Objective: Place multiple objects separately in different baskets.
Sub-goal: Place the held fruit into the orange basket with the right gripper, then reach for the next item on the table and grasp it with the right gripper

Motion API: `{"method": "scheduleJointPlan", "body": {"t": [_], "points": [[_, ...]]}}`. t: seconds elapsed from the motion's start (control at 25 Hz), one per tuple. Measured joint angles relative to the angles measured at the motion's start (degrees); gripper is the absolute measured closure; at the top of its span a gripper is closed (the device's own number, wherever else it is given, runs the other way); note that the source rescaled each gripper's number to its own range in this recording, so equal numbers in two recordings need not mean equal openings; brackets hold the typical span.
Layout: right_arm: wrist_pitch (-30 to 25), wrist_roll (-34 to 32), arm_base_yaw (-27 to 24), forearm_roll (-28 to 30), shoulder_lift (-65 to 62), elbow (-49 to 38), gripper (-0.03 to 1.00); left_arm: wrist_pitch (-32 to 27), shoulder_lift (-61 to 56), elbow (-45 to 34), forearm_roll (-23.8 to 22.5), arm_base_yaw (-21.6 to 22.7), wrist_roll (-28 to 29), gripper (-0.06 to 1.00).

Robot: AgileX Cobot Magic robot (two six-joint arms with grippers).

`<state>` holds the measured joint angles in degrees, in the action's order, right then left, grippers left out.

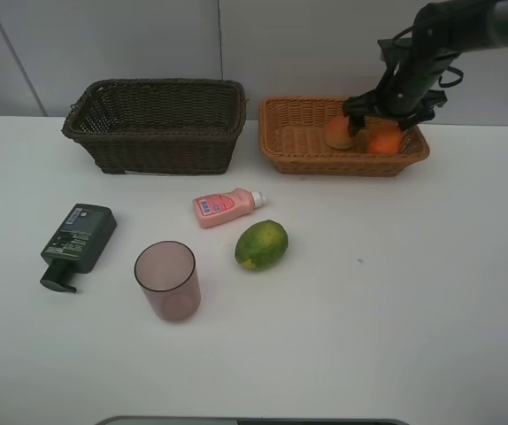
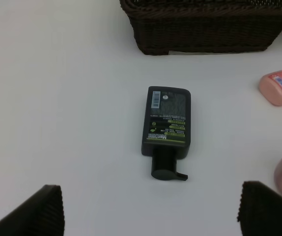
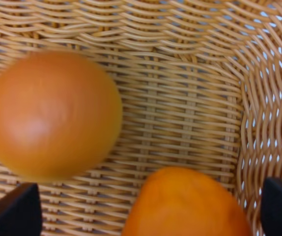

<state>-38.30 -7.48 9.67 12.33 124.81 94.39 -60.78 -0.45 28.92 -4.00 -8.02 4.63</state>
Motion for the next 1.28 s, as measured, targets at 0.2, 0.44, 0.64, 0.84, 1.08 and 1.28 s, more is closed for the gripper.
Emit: {"method": "scheduleJointPlan", "body": {"t": [0.2,0.44,0.64,0.84,1.08,1.28], "points": [[-3.12,-0.24,0.12,-0.3,-3.46,0.0,-0.03,0.0,0.0,0.0,0.0,0.0,0.0,0.03],[-11.71,-8.1,2.73,-2.32,-7.55,-1.12,-0.03,0.0,0.0,0.0,0.0,0.0,0.0,0.03],[-12.89,-16.52,6.21,-3.95,-13.74,-11.87,-0.03,0.0,0.0,0.0,0.0,0.0,0.0,0.03],[-12.51,-20.96,12.95,-4.23,-18.49,-22.57,-0.03,0.0,0.0,0.0,0.0,0.0,0.0,0.03],[-13.1,-27.78,22.26,-5.8,-19.33,-24.1,-0.03,0.0,0.0,0.0,0.0,0.0,0.0,0.03],[-10.59,-36.12,27.93,-6.57,-19.4,-24.1,-0.03,0.0,0.0,0.0,0.0,0.0,0.0,0.03]]}}
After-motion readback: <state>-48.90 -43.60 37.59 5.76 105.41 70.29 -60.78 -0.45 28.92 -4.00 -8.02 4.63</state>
